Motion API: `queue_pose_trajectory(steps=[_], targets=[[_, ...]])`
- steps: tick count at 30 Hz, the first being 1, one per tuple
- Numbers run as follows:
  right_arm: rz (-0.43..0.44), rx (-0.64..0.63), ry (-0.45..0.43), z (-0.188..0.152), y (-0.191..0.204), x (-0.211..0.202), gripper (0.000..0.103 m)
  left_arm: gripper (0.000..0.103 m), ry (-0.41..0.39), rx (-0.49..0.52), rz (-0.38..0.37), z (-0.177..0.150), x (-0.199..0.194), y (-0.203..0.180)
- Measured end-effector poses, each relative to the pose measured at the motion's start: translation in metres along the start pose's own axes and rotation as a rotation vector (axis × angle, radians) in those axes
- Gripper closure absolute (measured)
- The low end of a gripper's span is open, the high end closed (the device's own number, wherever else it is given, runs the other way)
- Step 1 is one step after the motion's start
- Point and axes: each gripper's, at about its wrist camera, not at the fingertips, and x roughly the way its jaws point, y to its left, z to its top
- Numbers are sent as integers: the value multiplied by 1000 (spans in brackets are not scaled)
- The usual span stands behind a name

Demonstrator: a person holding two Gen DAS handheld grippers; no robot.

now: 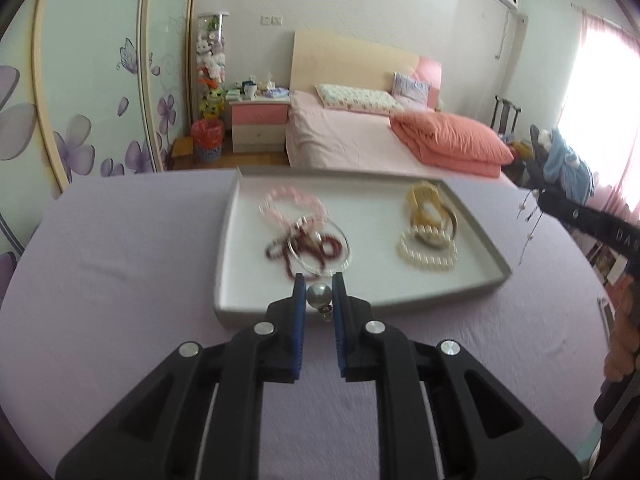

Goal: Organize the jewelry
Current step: 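Carry both pearl earrings over the tray with both grippers, then lower the cluster earring into the tray and open the right gripper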

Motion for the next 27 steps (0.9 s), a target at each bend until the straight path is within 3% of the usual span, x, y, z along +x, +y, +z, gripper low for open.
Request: queue_pose_trajectory(steps=[12,20,23,24,25,27], targets=[[-40,-36,19,12,9,74,92,90,-17,-17,-12,46,42,9],[-51,-37,59,5,3,109,91,90,-1,-5,-28,55,71,3],[-56,-49,59,-1,1,110,75,90,12,-4,-33,55,81,1],[-66,-55,55,-1,2,111,61,90,17,-5,-35,54,85,0],[-76,-62,48,-2,2,111,56,90,22,-6,-37,54,88,-1],[-82,-69,48,-4,-1,110,56,90,28,-6,-38,53,93,-1]])
